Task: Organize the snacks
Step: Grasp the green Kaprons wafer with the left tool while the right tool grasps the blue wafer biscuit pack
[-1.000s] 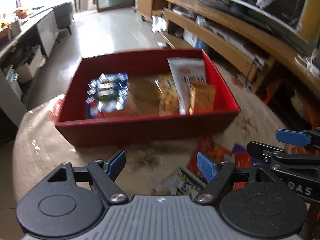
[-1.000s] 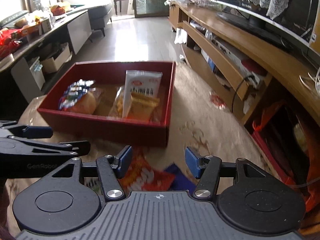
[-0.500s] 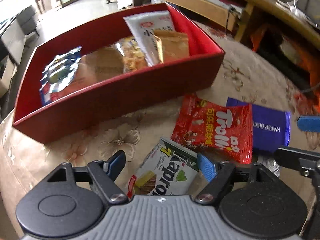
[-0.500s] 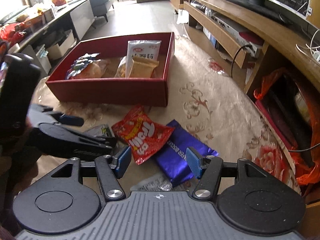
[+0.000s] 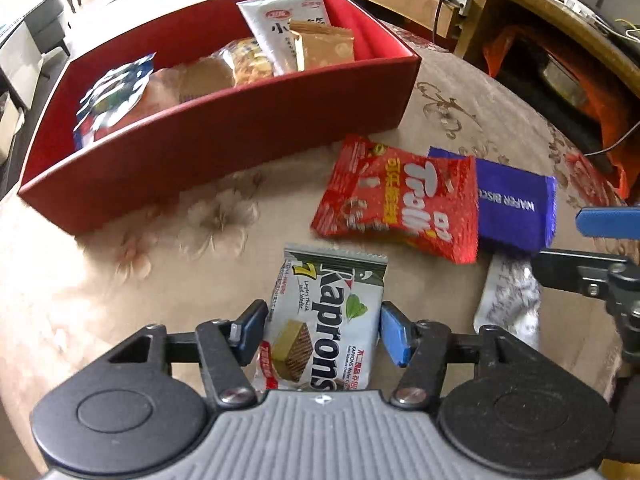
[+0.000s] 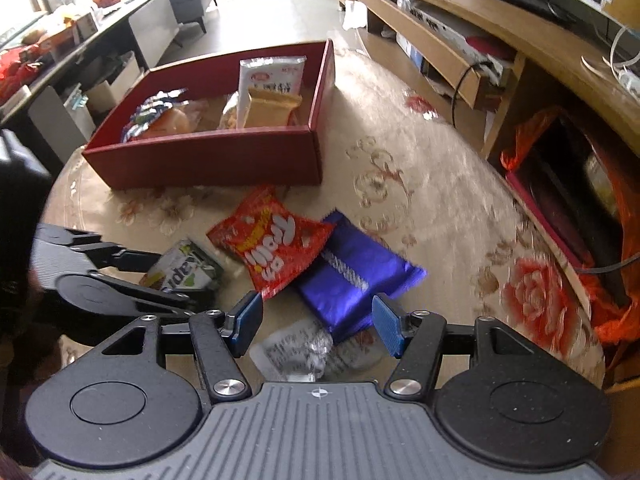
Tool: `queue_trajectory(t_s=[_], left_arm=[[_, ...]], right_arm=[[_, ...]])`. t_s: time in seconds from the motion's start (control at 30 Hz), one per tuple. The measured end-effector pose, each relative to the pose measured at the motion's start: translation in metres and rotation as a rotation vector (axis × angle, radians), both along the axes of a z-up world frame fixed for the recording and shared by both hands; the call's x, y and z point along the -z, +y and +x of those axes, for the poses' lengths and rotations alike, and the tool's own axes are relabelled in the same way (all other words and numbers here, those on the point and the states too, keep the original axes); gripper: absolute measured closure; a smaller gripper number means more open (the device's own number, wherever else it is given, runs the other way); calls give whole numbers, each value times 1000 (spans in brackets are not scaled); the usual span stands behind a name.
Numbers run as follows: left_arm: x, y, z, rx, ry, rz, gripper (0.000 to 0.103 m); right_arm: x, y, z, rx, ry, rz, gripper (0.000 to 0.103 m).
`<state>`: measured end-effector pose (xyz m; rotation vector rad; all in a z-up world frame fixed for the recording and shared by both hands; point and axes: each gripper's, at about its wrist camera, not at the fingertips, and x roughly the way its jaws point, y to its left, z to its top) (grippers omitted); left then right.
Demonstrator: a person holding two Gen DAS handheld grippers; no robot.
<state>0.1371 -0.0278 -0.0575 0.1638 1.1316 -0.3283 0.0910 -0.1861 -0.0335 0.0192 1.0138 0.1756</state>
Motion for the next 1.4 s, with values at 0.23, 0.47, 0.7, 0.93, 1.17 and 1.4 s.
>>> queue_trajectory(t_s=[0.23, 0.47, 0.7, 0.93, 1.17, 1.4], left_arm=[[-8, 12, -15, -31, 10, -40, 44], [-15, 18, -12, -40, 5, -82, 44], [-18, 19, -8, -43, 21, -119, 44], [-13, 24, -7, -42, 53, -140, 44], [-13, 33, -7, -57, 59, -144, 44], [-11, 34, -10, -58, 63, -130, 44]], right_arm=[[19, -7, -4, 57, 99, 33, 35], [13, -12, 15, 76, 73, 14, 27], [13, 20, 48, -38, 58, -143, 27], [28, 28, 76, -275, 89, -263, 25], [29, 25, 56, -253, 150, -183, 25], [24, 35, 16, -255, 156, -187, 22]])
